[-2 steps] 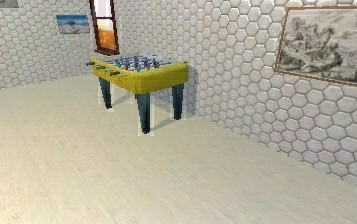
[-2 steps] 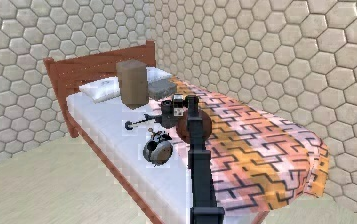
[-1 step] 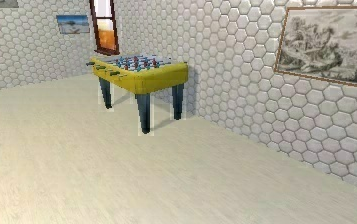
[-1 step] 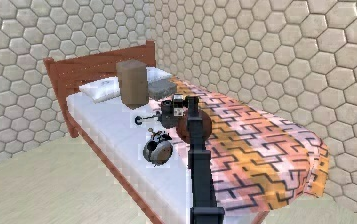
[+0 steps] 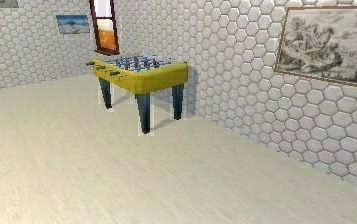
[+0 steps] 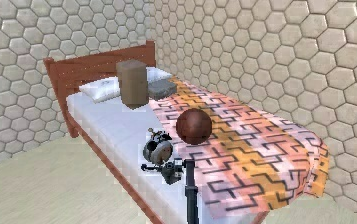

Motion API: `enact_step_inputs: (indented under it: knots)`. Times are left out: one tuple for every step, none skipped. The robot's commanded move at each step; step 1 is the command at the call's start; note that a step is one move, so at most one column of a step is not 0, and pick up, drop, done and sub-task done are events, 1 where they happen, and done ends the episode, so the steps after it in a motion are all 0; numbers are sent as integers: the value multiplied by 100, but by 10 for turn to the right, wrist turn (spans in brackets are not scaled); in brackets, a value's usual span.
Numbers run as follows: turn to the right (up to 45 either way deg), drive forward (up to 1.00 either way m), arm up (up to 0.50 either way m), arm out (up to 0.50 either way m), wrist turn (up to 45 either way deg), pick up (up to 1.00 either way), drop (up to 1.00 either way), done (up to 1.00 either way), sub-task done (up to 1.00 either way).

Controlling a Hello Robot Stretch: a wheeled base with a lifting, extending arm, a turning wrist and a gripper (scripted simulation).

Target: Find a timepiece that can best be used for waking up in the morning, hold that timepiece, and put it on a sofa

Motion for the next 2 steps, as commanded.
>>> enact_step_inputs:
  knots:
    - [0, 0, 0, 0, 0, 100, 0, 0, 0]
    - [0, 0, 10, 0, 0, 0, 0, 0, 0]
